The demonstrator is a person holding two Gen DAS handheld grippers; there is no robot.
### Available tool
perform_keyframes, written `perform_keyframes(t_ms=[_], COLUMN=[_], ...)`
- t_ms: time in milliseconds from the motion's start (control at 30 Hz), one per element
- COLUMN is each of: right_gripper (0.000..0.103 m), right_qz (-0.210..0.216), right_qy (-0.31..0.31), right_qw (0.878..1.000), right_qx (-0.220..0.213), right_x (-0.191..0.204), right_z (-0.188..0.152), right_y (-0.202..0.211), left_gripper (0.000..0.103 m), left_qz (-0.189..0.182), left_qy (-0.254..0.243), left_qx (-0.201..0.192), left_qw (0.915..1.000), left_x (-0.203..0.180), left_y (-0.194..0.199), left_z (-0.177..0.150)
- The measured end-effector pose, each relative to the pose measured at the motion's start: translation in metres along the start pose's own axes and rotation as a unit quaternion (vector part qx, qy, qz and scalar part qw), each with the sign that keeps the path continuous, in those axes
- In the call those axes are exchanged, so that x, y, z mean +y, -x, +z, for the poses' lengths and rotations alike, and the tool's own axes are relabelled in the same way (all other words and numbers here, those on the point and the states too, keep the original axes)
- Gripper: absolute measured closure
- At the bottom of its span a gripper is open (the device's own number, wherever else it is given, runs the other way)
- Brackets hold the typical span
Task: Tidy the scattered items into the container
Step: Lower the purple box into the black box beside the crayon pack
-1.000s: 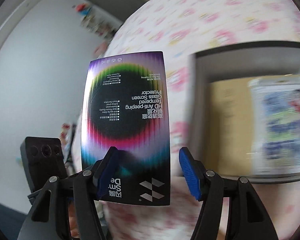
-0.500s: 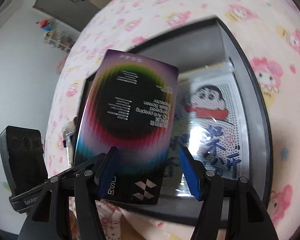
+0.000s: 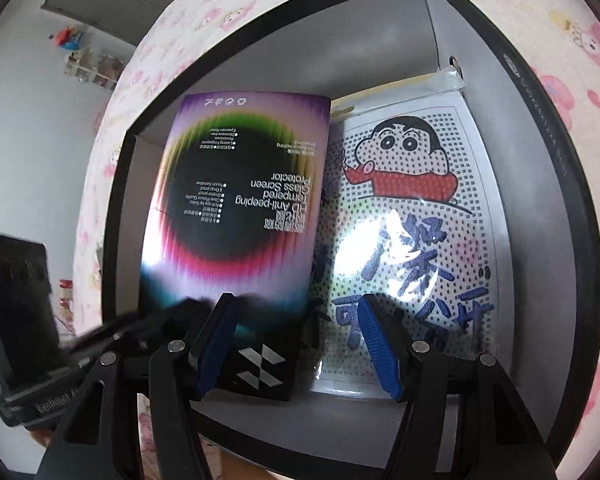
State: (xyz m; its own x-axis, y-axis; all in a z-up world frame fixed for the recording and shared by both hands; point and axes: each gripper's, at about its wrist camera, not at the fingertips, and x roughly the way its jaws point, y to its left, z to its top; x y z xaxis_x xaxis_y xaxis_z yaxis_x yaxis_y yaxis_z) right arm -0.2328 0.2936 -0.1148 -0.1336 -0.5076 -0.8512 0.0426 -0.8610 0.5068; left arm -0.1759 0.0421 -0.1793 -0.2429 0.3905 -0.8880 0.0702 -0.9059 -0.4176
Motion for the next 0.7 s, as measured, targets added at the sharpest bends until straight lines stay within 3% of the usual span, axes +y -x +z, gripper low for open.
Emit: perform_keyframes(t_ms=[100, 233, 367, 500, 600, 700], right_gripper=[0.043, 0.043, 0.043, 0.043, 0.044, 0.047], right_qz=[-0.005, -0.013, -0.016, -0.058, -0.078, -0.070], right_qy=[0.005, 0.011, 0.012, 0.029, 0.033, 0.036], right_qw=[1.000, 1.000, 1.000, 0.998, 0.996, 0.997], right_qx=[0.009, 0.011, 0.006, -0.017, -0.004, 0.020], right_x=[0.004, 0.011, 0.018, 0.035, 0.043, 0.048], right_z=[0.001, 0.003, 0.010, 0.033, 0.043, 0.046], right_y=[-0.005, -0.011, -0.012, -0.008, -0.021, -0.041], left_gripper=[0.054, 0.052, 0.053, 0.054, 0.058, 0.059], left_qz=[0.039, 0.061, 0.057, 0.048, 0.041, 0.065], left_qy=[-0.019, -0.023, -0.017, -0.011, -0.009, -0.021], left_qx=[0.006, 0.012, -0.010, -0.039, -0.031, -0.018], left_qw=[0.9990, 0.9978, 0.9982, 0.9980, 0.9986, 0.9975], left_x=[-0.009, -0.010, -0.014, -0.014, -0.015, -0.017], left_y=[-0.002, -0.003, -0.007, -0.006, -0.014, -0.020], left_z=[0.002, 0.005, 0.017, 0.027, 0.033, 0.033])
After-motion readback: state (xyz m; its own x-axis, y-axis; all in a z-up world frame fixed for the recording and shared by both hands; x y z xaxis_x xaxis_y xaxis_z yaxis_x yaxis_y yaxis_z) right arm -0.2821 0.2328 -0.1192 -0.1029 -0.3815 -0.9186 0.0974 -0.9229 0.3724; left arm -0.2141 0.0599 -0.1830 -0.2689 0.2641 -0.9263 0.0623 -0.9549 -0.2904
